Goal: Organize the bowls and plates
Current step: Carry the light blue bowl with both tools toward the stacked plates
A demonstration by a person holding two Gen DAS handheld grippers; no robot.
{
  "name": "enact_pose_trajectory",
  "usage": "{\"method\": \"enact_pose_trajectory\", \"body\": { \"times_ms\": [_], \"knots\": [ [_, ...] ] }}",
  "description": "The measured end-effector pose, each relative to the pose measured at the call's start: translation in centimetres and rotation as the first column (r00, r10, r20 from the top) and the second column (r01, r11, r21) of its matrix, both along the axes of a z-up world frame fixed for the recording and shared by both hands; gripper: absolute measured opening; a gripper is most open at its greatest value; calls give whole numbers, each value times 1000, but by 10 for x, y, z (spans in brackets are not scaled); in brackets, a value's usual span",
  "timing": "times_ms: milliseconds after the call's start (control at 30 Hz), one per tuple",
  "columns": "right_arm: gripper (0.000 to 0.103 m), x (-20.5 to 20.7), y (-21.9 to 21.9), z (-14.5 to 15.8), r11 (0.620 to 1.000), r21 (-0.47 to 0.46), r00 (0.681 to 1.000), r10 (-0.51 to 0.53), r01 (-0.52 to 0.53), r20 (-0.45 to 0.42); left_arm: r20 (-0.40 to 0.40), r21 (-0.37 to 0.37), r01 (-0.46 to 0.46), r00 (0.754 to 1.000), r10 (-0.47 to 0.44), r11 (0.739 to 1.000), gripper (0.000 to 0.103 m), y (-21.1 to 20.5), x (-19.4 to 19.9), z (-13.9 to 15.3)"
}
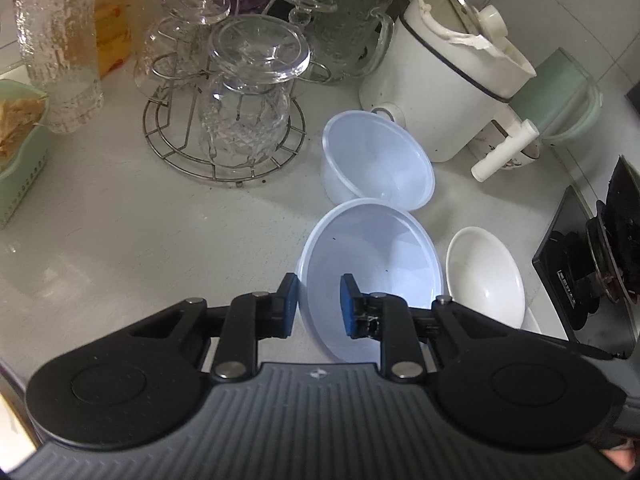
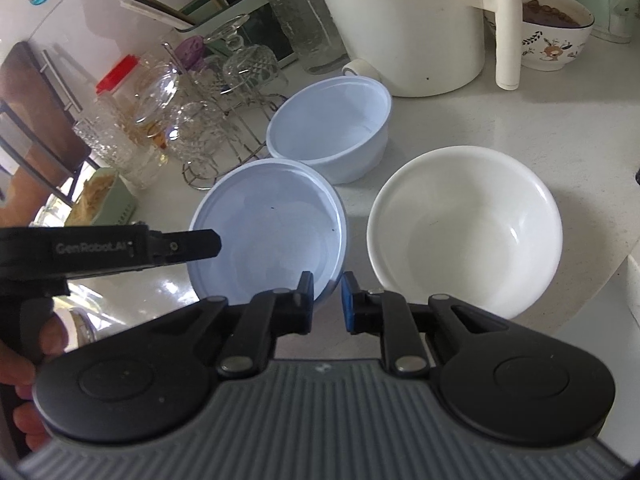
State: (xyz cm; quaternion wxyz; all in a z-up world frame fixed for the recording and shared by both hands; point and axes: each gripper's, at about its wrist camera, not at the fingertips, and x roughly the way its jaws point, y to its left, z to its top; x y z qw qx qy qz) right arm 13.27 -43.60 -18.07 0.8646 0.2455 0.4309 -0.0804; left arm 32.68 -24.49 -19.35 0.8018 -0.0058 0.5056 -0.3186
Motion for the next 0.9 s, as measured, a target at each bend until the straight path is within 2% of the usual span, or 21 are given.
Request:
{"method": "enact_pose_trajectory", "body": {
  "times_ms": [133,233,567,733,900],
  "knots": [
    [18,0,6,4,1000,15,1000,27,-27,11,21,-1,-9,1000,9,1000,27,12,-5,9],
    [18,1,13,7,998,26,998,53,-54,17,12,-29,-36,999,36,999,27,28,-7,16],
    [18,1,43,27,988,46,988,149,-150,37,-19,-26,-133,991,133,991,26,78,-22,39],
    [18,5,62,28,980,35,981,193,-194,32,1,22,-152,988,152,988,27,92,-30,37],
    [18,7,72,27,976,41,976,215,-216,15,-27,47,-193,981,195,980,27,105,-32,28]
  ]
}}
